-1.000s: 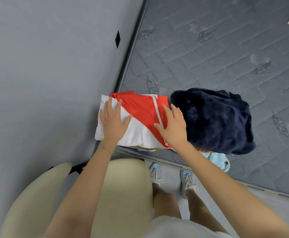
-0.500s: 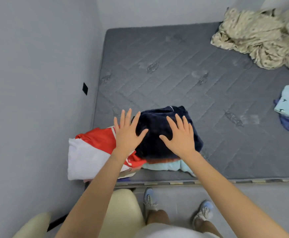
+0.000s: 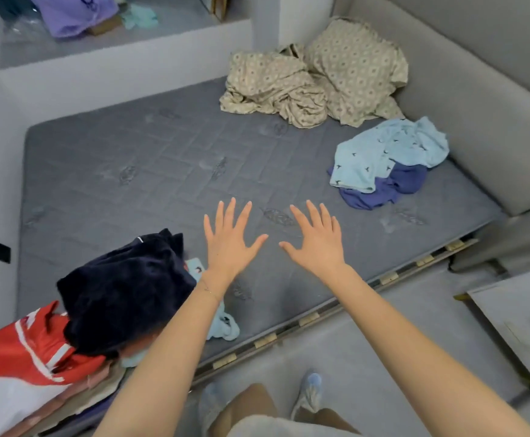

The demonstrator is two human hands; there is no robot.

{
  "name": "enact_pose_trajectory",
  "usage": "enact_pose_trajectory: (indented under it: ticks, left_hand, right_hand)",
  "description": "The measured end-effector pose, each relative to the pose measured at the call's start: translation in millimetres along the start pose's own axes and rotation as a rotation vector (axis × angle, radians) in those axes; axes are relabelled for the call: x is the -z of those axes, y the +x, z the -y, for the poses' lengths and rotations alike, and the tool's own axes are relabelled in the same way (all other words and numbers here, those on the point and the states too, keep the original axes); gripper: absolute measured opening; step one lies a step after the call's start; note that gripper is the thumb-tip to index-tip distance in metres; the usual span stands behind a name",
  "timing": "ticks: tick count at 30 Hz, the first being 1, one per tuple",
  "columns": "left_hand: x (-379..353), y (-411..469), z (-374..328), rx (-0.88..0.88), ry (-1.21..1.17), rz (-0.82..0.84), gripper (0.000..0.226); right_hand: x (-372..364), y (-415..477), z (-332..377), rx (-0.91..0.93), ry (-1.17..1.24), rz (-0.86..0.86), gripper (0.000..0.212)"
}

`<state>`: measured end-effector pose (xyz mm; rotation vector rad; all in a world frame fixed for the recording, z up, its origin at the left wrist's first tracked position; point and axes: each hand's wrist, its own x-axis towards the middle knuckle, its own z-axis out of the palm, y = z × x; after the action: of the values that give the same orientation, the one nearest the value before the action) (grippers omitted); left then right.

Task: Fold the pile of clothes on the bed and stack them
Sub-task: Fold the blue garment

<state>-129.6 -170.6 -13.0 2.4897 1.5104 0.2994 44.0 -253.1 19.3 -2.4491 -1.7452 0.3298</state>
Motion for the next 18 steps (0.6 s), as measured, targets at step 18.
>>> enact_pose_trajectory:
  ticks: [18]
  left_hand:
    - [-99.4,163.8,-231.0,-0.223,-0.063,0.116,0.078]
  right_hand:
    - [55.7,86.9,-252.6,-0.236,0.037,-0.048,0.081]
